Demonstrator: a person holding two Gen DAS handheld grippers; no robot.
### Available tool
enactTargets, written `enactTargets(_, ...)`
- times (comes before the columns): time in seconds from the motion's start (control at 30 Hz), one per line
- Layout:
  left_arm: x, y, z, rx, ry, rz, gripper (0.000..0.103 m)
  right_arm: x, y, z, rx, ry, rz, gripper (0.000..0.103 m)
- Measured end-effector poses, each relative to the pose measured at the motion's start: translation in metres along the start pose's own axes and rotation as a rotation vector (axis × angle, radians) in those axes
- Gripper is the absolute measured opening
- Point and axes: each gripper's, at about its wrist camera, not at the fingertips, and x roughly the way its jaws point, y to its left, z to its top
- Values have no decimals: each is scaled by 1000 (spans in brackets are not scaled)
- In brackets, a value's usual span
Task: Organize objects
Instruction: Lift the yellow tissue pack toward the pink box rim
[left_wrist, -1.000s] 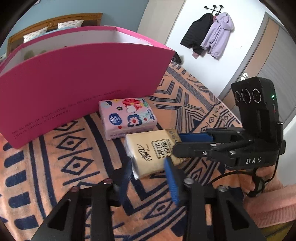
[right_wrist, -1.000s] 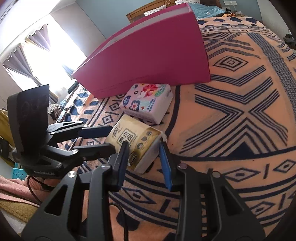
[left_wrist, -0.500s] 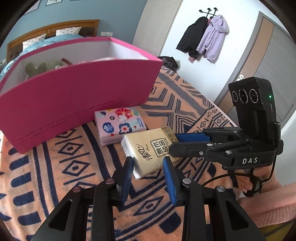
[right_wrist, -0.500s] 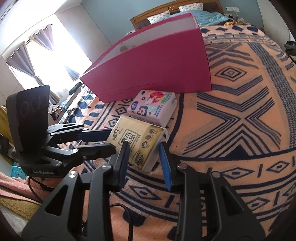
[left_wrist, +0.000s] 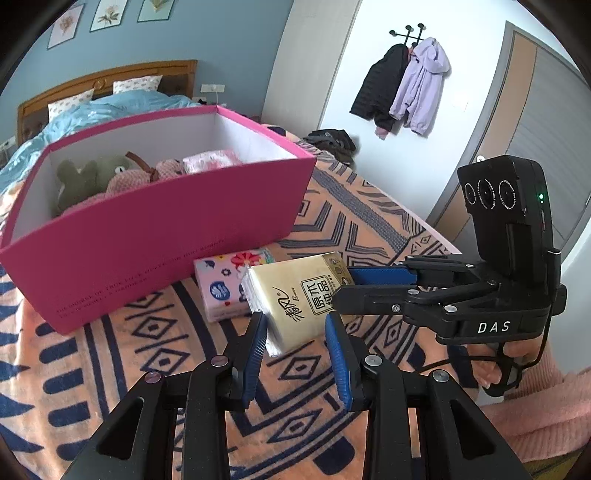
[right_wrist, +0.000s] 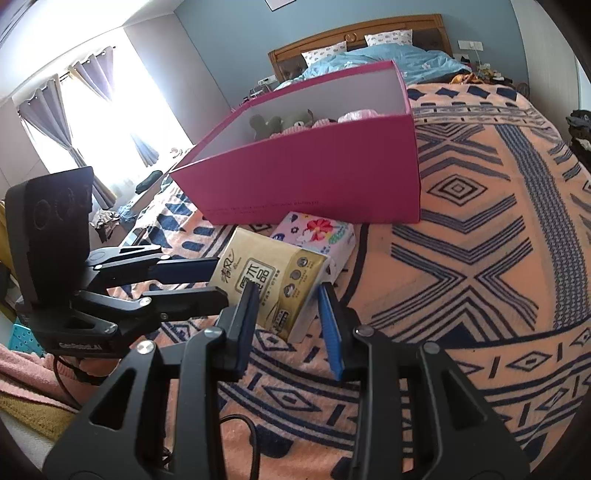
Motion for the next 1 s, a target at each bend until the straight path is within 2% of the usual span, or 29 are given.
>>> enactTargets(1.0,-11,1,22,17,-69,32,33,-11,7,26,-52,-76,-17,36)
